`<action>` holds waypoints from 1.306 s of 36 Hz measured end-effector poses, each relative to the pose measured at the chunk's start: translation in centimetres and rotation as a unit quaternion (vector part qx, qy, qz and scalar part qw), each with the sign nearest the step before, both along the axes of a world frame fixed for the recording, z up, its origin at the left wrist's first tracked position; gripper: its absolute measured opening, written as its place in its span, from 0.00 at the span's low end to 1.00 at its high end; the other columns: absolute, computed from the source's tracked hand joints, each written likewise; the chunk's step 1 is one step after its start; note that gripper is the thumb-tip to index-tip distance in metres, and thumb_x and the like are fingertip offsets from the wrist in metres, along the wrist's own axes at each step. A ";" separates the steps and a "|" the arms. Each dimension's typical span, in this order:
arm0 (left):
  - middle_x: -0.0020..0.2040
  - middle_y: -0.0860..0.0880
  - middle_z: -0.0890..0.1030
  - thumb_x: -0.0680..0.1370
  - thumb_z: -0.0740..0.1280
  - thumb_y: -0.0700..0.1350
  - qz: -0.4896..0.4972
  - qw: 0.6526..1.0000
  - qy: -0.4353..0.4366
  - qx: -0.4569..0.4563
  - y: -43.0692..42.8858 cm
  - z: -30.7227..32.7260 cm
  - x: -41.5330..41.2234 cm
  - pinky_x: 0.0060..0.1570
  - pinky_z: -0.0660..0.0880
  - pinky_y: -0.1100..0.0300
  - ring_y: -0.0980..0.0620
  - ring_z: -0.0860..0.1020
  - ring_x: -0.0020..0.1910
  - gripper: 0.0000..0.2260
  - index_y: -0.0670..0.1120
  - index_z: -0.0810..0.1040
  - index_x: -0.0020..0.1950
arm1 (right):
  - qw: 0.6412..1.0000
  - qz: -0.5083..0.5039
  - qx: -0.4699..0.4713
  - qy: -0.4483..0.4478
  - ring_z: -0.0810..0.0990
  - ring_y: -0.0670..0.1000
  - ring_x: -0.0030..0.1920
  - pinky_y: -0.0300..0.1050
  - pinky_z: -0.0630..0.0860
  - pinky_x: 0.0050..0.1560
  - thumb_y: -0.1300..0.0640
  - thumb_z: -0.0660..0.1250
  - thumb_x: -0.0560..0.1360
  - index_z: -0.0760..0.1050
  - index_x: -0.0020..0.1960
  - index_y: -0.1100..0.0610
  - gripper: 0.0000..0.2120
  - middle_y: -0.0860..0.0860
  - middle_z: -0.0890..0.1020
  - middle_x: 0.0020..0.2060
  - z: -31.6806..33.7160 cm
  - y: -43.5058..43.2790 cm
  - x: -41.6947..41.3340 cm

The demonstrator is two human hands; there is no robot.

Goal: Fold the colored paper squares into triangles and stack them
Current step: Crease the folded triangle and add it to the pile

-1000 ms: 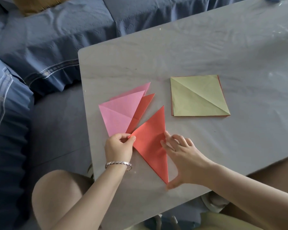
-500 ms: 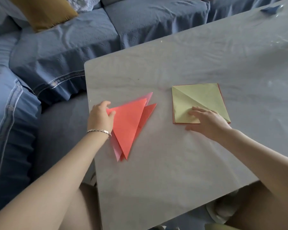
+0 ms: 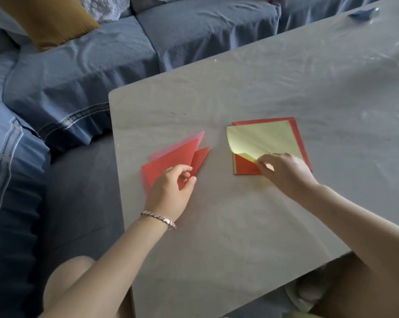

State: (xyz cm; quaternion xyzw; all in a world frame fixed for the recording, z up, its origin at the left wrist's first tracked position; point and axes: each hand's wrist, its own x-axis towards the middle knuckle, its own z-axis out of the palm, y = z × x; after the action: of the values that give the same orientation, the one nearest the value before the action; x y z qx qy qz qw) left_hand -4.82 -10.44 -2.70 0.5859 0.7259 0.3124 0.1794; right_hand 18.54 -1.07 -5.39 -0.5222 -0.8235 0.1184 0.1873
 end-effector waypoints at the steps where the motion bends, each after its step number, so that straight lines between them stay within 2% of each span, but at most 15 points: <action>1: 0.43 0.52 0.79 0.75 0.67 0.41 0.014 0.999 -0.033 -0.018 0.0 0.1 0.0 0.48 0.75 0.61 0.54 0.78 0.44 0.07 0.45 0.78 0.53 | 0.999 0.023 0.026 0.024 0.80 0.59 0.40 0.45 0.72 0.38 0.57 0.66 0.76 0.81 0.46 0.58 0.06 0.53 0.84 0.40 0.1 -0.6 -0.1; 6: 0.51 0.48 0.81 0.75 0.66 0.50 0.090 0.965 -0.224 -0.100 0.6 0.1 -0.3 0.56 0.74 0.50 0.50 0.80 0.50 0.10 0.49 0.75 0.55 | 0.975 0.206 0.014 0.087 0.81 0.50 0.37 0.43 0.77 0.40 0.53 0.63 0.75 0.82 0.43 0.58 0.12 0.49 0.84 0.37 0.3 -4.0 0.1; 10: 0.62 0.49 0.75 0.73 0.67 0.58 0.156 0.948 -0.224 -0.165 0.9 0.1 -0.8 0.56 0.66 0.59 0.51 0.73 0.61 0.29 0.46 0.66 0.69 | 0.957 0.257 -0.052 0.128 0.81 0.45 0.42 0.37 0.76 0.46 0.46 0.57 0.78 0.82 0.47 0.57 0.20 0.47 0.84 0.40 0.4 -6.1 0.7; 14: 0.65 0.47 0.72 0.69 0.74 0.50 0.172 0.945 -0.197 -0.198 0.8 0.2 -1.2 0.56 0.64 0.61 0.49 0.71 0.64 0.33 0.45 0.65 0.70 | 0.954 0.240 -0.100 0.151 0.80 0.41 0.43 0.36 0.76 0.46 0.45 0.61 0.75 0.82 0.47 0.55 0.16 0.44 0.84 0.41 0.5 -7.1 0.9; 17: 0.63 0.47 0.74 0.66 0.76 0.44 0.148 0.937 -0.188 -0.254 0.7 0.3 -1.3 0.58 0.67 0.60 0.49 0.73 0.60 0.33 0.45 0.68 0.69 | 0.951 0.233 -0.121 0.162 0.80 0.39 0.45 0.35 0.76 0.47 0.47 0.62 0.73 0.82 0.47 0.52 0.13 0.42 0.84 0.42 0.9 -7.3 1.1; 20: 0.52 0.48 0.80 0.65 0.76 0.38 0.091 0.926 -0.184 -0.317 0.5 0.5 -1.0 0.53 0.74 0.59 0.51 0.79 0.48 0.23 0.44 0.77 0.58 | 0.948 0.242 -0.140 0.154 0.80 0.37 0.46 0.33 0.75 0.49 0.49 0.66 0.73 0.82 0.48 0.51 0.09 0.41 0.83 0.44 1.3 -7.3 1.2; 22: 0.46 0.47 0.82 0.61 0.76 0.37 0.072 0.917 -0.189 -0.343 0.2 0.6 -0.6 0.51 0.78 0.52 0.49 0.81 0.44 0.19 0.46 0.80 0.50 | 0.948 0.240 -0.156 0.139 0.80 0.37 0.46 0.35 0.75 0.49 0.53 0.69 0.73 0.82 0.48 0.51 0.05 0.40 0.83 0.44 1.4 -7.3 1.2; 25: 0.44 0.44 0.82 0.59 0.72 0.36 0.069 0.921 -0.185 -0.336 0.0 0.4 -0.2 0.49 0.78 0.45 0.44 0.82 0.44 0.14 0.51 0.77 0.39 | 0.943 0.216 -0.203 0.150 0.80 0.37 0.45 0.32 0.74 0.46 0.56 0.69 0.73 0.82 0.47 0.48 0.05 0.38 0.83 0.43 1.9 -7.2 1.2; 28: 0.39 0.46 0.81 0.67 0.69 0.32 0.063 0.929 -0.179 -0.318 -0.3 0.0 0.0 0.41 0.76 0.57 0.47 0.79 0.38 0.12 0.50 0.75 0.36 | 0.936 0.166 -0.242 0.192 0.80 0.38 0.44 0.31 0.73 0.43 0.54 0.68 0.73 0.78 0.42 0.40 0.07 0.35 0.81 0.43 2.4 -7.1 1.1; 31: 0.35 0.47 0.76 0.70 0.68 0.36 0.059 0.937 -0.198 -0.282 -0.8 0.0 0.2 0.37 0.69 0.62 0.49 0.73 0.35 0.02 0.40 0.79 0.38 | 0.928 0.124 -0.258 0.238 0.79 0.39 0.41 0.30 0.72 0.45 0.55 0.67 0.73 0.78 0.40 0.44 0.07 0.39 0.82 0.40 2.8 -7.0 1.0; 34: 0.33 0.50 0.77 0.73 0.68 0.41 0.057 0.952 -0.188 -0.234 -1.3 0.1 0.4 0.30 0.68 0.69 0.53 0.72 0.32 0.05 0.41 0.81 0.41 | 0.913 0.095 -0.276 0.286 0.81 0.41 0.40 0.32 0.73 0.45 0.57 0.66 0.73 0.80 0.42 0.51 0.05 0.43 0.83 0.39 3.1 -7.0 0.8; 38: 0.31 0.51 0.72 0.74 0.68 0.43 0.028 0.973 -0.142 -0.177 -2.2 0.1 0.5 0.30 0.63 0.65 0.53 0.67 0.31 0.08 0.40 0.79 0.38 | 0.918 0.037 -0.234 0.319 0.79 0.38 0.44 0.29 0.72 0.48 0.57 0.68 0.72 0.79 0.40 0.47 0.06 0.41 0.83 0.43 2.8 -6.7 0.2; 40: 0.30 0.54 0.75 0.74 0.68 0.42 0.010 0.977 -0.145 -0.157 -2.5 0.1 0.5 0.32 0.66 0.67 0.56 0.70 0.29 0.07 0.46 0.79 0.35 | 0.921 0.017 -0.222 0.320 0.77 0.36 0.49 0.27 0.70 0.52 0.58 0.68 0.73 0.78 0.39 0.48 0.07 0.40 0.78 0.52 2.8 -6.3 -0.1; 43: 0.33 0.59 0.80 0.74 0.69 0.38 -0.020 0.971 -0.183 -0.150 -3.0 0.5 0.7 0.38 0.71 0.69 0.63 0.75 0.32 0.11 0.54 0.78 0.37 | 0.922 -0.006 -0.237 0.306 0.75 0.39 0.55 0.37 0.68 0.59 0.56 0.68 0.72 0.79 0.40 0.50 0.03 0.39 0.76 0.56 3.0 -5.9 -0.3; 47: 0.31 0.58 0.81 0.74 0.68 0.36 -0.047 0.956 -0.231 -0.175 -3.6 0.9 0.8 0.45 0.76 0.59 0.59 0.77 0.34 0.13 0.53 0.81 0.36 | 0.895 -0.039 -0.270 0.352 0.79 0.38 0.38 0.33 0.73 0.45 0.57 0.70 0.72 0.82 0.42 0.53 0.02 0.39 0.83 0.36 3.6 -6.1 -0.7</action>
State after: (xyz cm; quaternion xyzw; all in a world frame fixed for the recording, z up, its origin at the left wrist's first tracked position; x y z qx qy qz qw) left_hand -4.03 -14.06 -1.84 0.4907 0.6796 0.2986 0.4563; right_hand 17.83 -7.22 -1.76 -0.5083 -0.6191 0.5053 0.3210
